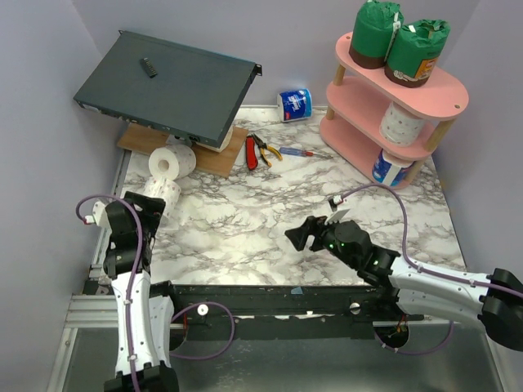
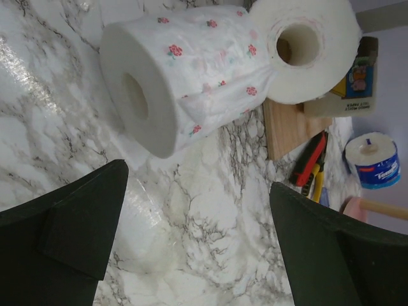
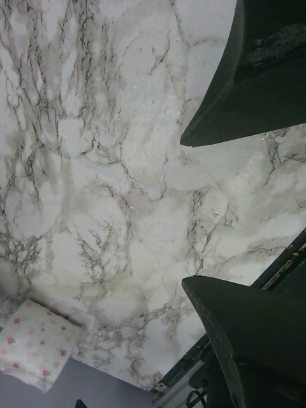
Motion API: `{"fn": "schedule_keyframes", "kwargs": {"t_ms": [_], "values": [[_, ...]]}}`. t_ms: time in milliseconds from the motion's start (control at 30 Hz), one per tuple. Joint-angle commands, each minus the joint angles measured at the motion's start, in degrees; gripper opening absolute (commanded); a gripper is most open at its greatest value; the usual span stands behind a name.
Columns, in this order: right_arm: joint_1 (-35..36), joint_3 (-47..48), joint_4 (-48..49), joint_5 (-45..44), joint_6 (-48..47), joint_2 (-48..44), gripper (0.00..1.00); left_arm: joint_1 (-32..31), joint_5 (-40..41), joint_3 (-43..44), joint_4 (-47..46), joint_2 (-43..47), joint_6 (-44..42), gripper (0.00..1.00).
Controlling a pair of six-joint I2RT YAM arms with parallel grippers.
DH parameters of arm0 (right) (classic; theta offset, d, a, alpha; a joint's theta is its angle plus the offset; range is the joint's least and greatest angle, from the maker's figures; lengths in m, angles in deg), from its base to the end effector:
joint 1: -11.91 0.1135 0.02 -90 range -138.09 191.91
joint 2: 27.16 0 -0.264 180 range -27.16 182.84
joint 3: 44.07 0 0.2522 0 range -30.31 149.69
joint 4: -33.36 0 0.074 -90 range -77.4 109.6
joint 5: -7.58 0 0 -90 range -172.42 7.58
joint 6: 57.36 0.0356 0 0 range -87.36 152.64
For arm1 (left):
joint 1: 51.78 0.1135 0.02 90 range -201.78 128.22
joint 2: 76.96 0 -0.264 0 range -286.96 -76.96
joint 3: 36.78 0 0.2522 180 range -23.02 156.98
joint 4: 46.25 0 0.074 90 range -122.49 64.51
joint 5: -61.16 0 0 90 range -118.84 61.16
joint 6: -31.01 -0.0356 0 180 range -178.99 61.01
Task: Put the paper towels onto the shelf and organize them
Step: Pick up the paper towel from the center of the board.
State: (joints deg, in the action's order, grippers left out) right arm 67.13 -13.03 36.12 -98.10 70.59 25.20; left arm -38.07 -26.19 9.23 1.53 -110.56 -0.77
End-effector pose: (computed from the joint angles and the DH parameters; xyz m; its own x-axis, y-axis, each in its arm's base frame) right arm 0.1199 0.1558 0.1964 -0.5396 0.2610 -0.8004 -0.3967 0.7598 0.5152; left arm 0.1315 0.0338 0.2504 -0.0638 -0.8896 -0.4522 -0.6220 0.3898 -0.6791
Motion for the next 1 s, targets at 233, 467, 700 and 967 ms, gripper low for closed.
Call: {"fn": "schedule_keyframes", "kwargs": {"t_ms": [233, 467, 700, 967], "values": [[0.33, 0.87, -5.37, 2.5, -1.41, -5.77, 0.85, 7.31, -12.1, -10.17, -19.05, -1.52, 8.75, 0.99], [0.37, 0.26, -6.28, 2.15, -1.45, -7.66, 0.85, 9.83, -9.72, -11.79, -20.79, -2.35, 8.22, 0.98], [0.33, -1.18, -6.05, 1.05, -1.22, -10.95, 0.85, 12.63, -9.77, -10.6, -23.66, -5.63, 7.0, 0.98], [0.4, -2.22, -6.8, 0.5, -1.03, -12.95, 0.85, 13.67, -13.15, -13.29, -31.18, -8.85, 7.08, 0.97]]}}
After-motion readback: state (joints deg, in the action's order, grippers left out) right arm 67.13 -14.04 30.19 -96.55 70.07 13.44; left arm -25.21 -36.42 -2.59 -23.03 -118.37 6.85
